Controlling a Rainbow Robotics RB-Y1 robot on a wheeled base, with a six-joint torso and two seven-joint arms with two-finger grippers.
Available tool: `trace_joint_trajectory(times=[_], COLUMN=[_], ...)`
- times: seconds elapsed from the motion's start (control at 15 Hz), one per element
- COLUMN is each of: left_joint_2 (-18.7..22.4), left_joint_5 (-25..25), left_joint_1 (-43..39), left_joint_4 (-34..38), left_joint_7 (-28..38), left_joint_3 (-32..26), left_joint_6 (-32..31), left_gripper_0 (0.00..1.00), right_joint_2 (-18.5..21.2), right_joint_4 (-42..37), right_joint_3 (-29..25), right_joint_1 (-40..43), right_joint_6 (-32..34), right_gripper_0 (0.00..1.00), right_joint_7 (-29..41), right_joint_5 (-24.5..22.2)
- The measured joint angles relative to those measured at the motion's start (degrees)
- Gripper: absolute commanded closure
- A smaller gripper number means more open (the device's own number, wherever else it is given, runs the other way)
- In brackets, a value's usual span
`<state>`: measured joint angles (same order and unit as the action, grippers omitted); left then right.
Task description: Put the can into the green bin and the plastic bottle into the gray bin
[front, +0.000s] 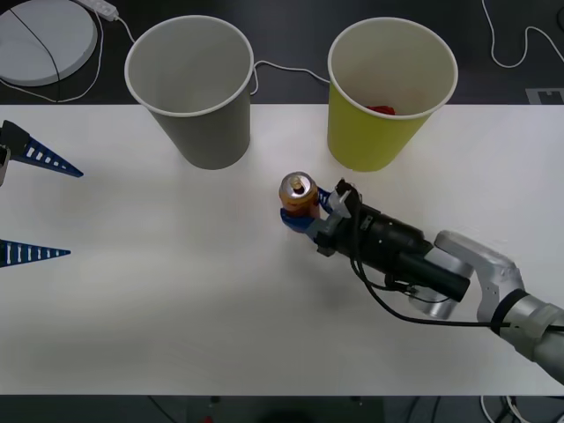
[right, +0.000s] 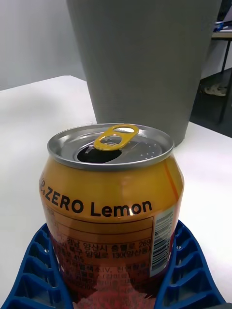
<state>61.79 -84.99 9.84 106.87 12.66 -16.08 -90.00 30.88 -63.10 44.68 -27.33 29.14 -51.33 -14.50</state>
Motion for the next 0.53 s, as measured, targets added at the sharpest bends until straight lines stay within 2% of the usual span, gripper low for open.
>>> trace_joint_trajectory(times=[0.27, 0.4, 0.53], left_joint_2=[0.0, 0.0, 0.0], left_joint_5=[0.0, 0.0, 0.0], left_joint_1=[0.0, 0.0, 0.0], left_joint_4=[0.0, 0.0, 0.0], left_joint_7=[0.0, 0.0, 0.0], left_joint_3=[0.0, 0.0, 0.0], left_joint_6=[0.0, 0.0, 0.0], left_gripper_0=[0.0, 0.0, 0.0], right_joint_2=[6.3, 9.97, 12.1], right_joint_4=[-8.63, -13.28, -15.19], right_joint_3=[-3.46, -6.64, -10.54], right_joint_1=[4.47, 7.5, 9.49], right_joint_6=[-0.03, 0.55, 4.26], right_gripper_0=[1.0, 1.0, 1.0], right_joint_7=[10.61, 16.8, 22.9], right_joint_5=[-9.54, -16.07, -22.63])
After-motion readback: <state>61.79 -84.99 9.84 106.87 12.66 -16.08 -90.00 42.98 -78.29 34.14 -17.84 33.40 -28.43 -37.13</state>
